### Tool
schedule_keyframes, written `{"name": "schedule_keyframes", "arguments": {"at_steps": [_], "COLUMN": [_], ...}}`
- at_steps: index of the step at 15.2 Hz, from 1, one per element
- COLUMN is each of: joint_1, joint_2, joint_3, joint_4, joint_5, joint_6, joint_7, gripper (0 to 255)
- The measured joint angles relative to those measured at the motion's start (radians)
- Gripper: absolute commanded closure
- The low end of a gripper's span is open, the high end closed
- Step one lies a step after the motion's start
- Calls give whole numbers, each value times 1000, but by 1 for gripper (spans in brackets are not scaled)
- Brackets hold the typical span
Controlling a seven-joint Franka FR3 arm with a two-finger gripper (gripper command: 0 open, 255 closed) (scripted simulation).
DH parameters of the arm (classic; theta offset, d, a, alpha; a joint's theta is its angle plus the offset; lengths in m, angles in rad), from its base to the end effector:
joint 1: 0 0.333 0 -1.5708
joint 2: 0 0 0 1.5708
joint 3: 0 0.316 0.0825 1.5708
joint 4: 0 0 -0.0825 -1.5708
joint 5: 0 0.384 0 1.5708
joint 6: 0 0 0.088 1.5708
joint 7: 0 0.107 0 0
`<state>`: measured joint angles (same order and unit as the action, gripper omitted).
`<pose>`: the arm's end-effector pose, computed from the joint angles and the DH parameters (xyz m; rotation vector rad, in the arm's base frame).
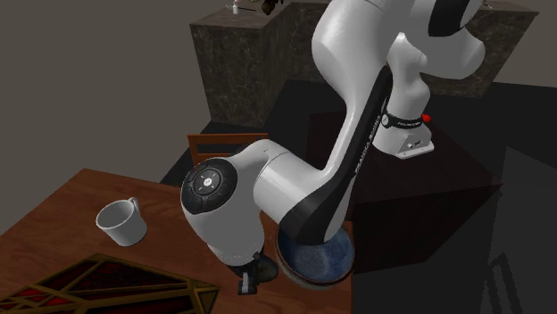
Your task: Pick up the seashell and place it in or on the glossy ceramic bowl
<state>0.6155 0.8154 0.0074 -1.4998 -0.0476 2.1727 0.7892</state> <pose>0.5675 0.4045 0.1717 3.0149 -0.2091 -0.1329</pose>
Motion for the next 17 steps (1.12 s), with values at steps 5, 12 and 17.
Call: {"name": "schedule_keyframes", "arguments": {"at_steps": [5, 12, 17], "joint_1": [2, 0, 0], "joint_2": [-52, -108, -145], "joint_3": [1, 2, 2], "joint_4": [-16, -10, -3], "joint_5": [1, 2, 4], "joint_6": [-36, -98, -142], "joint_7": [1, -3, -5], "gripper": [255, 255, 255]}}
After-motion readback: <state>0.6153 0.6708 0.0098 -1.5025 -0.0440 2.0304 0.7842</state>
